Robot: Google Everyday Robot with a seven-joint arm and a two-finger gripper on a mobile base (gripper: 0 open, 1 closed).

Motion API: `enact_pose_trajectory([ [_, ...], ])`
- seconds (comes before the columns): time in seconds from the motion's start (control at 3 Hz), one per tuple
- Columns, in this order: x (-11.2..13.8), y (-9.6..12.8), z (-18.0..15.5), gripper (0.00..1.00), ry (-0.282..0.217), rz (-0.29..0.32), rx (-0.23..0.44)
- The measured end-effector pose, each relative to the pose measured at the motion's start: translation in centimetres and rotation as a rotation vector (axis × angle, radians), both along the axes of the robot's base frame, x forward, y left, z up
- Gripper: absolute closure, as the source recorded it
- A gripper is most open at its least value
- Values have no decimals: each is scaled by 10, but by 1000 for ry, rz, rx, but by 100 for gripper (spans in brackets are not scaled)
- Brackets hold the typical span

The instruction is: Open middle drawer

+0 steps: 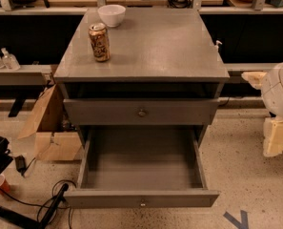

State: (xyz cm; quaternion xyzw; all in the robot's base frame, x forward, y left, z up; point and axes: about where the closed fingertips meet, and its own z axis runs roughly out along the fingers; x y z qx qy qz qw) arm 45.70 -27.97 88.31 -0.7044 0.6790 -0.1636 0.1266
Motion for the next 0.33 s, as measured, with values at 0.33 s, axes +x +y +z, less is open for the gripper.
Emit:
enact_pose_trajectory([
  [0.33, 0, 0, 0, 0, 0, 0, 0],
])
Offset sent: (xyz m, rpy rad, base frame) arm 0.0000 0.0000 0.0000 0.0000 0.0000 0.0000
